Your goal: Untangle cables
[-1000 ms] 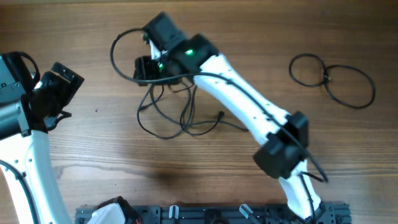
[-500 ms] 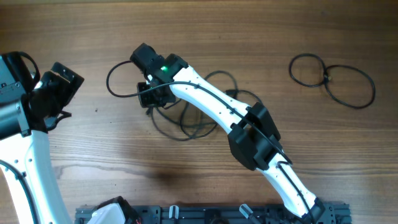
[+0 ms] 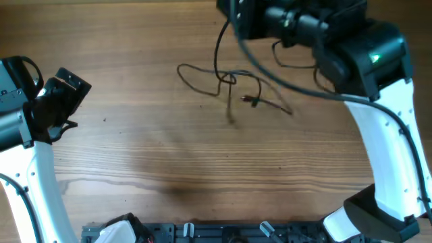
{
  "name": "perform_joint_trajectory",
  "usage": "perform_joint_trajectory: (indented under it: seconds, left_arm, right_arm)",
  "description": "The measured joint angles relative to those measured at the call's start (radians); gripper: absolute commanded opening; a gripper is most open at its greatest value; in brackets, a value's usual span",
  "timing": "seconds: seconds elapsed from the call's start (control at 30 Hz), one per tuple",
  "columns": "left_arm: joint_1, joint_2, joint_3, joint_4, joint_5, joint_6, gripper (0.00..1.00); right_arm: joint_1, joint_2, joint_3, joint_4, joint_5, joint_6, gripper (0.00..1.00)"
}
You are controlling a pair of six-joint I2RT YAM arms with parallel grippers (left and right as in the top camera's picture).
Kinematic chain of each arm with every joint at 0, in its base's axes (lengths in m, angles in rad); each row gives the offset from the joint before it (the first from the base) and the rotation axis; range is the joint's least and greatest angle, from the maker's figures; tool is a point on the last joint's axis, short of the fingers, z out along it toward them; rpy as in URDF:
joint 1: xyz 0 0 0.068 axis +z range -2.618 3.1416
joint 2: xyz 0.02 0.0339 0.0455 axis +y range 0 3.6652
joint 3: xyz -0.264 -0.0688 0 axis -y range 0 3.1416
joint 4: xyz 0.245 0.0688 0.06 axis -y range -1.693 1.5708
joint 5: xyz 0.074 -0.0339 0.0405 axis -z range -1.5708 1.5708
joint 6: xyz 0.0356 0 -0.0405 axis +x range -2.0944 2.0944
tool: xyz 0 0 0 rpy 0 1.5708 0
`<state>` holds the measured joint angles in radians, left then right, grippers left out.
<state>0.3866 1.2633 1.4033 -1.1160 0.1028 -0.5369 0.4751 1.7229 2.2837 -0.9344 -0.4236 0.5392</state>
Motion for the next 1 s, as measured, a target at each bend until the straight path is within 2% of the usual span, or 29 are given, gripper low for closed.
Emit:
perform_joint_trajectory:
  seconds: [0.17,0.3,0.4,0.47,0.5,0.57,0.73,0.87,1.0]
  left_arm:
    - [0.000,0.000,0.000,-0.003,0.000,0.000,1.00]
    - [0.000,0.001,0.000,-0.002,0.000,0.000,1.00]
    - [0.000,0.001,0.000,-0.003,0.000,0.000,1.00]
    - [0.000,0.001,0.000,-0.001,0.000,0.000,1.00]
    - [0.000,0.001,0.000,-0.002,0.000,0.000,1.00]
    - [0.000,0.001,0.000,-0.002,0.000,0.000,1.00]
    - [0.000,0.001,0.000,-0.002,0.000,0.000,1.00]
    - [0.000,0.001,0.000,-0.002,0.000,0.000,1.00]
    - [0.000,0.001,0.000,-0.002,0.000,0.000,1.00]
  right_arm:
    - [-0.063,0.001,-0.002,0.188,-0.154,0.153,0.04]
    - [-0.107,0.001,-0.002,0.189,-0.212,0.220,0.05]
    - [-0.111,0.001,-0.002,-0.003,-0.169,0.181,0.04]
    - [-0.109,0.001,-0.004,-0.173,-0.058,0.093,0.04]
    - [-0.109,0.001,-0.004,-0.193,-0.033,0.063,0.04]
    - [-0.109,0.001,-0.004,-0.170,-0.014,0.027,0.04]
    - [-0.137,-0.027,-0.006,0.021,0.021,-0.019,0.04]
    - [-0.303,-0.103,-0.006,0.118,0.093,-0.022,0.04]
    - [-0.555,-0.111,-0.005,0.128,0.124,-0.001,0.04]
